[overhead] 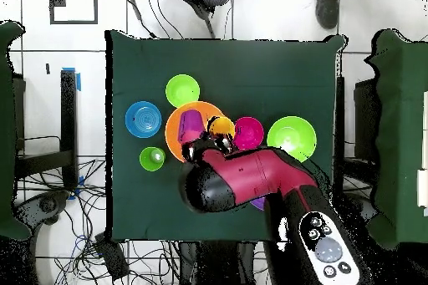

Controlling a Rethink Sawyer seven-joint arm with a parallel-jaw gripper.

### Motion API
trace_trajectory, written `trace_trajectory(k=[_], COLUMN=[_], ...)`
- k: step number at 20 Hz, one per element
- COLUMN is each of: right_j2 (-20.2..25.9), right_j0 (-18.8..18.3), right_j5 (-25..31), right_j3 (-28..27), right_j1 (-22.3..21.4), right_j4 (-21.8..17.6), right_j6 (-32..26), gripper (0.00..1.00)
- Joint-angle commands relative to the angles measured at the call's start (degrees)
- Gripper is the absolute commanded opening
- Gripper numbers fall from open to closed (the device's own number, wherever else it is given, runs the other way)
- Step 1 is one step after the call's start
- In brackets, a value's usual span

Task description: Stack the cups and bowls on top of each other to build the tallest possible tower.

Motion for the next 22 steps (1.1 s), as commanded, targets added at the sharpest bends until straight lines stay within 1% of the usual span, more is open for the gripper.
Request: trace_trajectory(k=[1,7,10,14,22], right_j2=[-7.8,-13.3,-15.3,-16.9,-17.7], right_j0=[4.0,9.1,10.8,11.9,12.7], right_j5=[-2.2,-5.9,-7.9,-10.4,-11.8], right_j3=[-4.3,-7.2,-7.9,-8.6,-8.6], right_j1=[5.6,9.8,11.3,12.9,13.0], right_j4=[-3.9,-3.1,-2.4,-1.1,1.6], right_j6=[8.3,10.2,10.2,9.4,8.4], gripper=[0.0,0.0,0.0,0.0,0.0])
